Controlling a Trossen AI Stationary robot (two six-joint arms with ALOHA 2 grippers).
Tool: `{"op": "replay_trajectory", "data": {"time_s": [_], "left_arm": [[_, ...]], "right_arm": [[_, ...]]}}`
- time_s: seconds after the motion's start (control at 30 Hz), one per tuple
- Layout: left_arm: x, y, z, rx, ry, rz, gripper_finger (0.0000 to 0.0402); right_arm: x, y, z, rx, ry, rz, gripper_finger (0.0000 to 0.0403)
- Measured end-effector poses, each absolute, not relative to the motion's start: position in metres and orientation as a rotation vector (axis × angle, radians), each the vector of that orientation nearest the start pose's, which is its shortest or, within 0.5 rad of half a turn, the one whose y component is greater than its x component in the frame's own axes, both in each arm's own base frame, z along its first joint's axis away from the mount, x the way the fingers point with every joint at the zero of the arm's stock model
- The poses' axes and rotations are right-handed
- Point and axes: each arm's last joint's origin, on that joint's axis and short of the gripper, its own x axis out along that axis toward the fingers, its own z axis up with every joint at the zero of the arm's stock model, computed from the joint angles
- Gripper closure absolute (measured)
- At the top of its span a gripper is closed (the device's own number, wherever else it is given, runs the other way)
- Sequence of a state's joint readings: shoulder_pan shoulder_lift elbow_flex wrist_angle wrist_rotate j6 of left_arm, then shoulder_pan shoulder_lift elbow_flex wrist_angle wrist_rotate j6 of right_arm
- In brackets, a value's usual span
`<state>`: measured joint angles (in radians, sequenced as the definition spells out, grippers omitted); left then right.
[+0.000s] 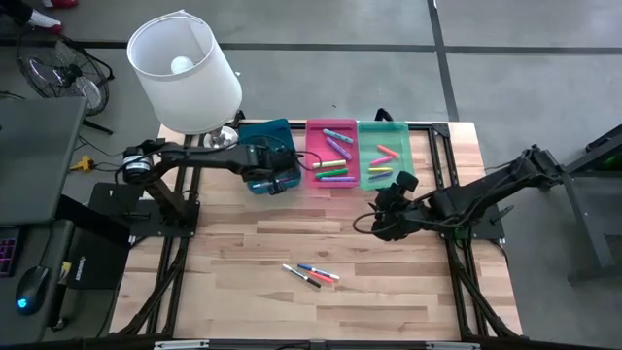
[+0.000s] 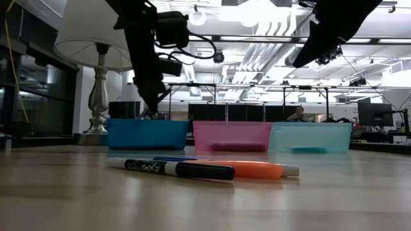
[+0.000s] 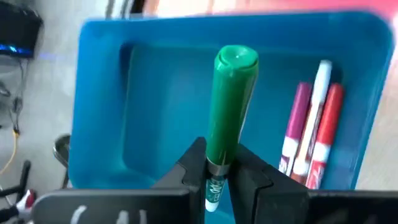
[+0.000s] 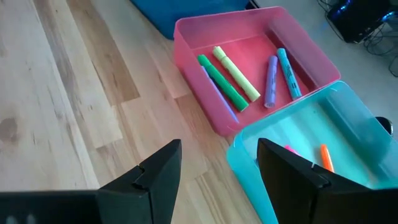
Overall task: Pick & Place Markers
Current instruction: Put the green dry erase marker into the dark blue bin
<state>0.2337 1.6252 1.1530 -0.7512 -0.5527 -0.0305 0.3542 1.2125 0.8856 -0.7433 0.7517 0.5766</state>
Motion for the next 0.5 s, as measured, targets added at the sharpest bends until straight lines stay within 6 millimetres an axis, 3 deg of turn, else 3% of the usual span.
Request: {"op": "replay_trajectory", "data": {"time_s": [0.3, 0.5], "left_arm": [[0.299, 0.1, 0.211, 0.164, 1.324, 0.682, 0.0369], [0.311, 0.102, 0.202, 0.158, 1.403, 0.65, 0.0369]], "right_arm": [[0.225, 0.062, 0.235, -0.074, 0.819, -0.608, 0.0204], [0.233, 0.065, 0.22, -0.089, 0.866, -0.631, 0.0204]]}}
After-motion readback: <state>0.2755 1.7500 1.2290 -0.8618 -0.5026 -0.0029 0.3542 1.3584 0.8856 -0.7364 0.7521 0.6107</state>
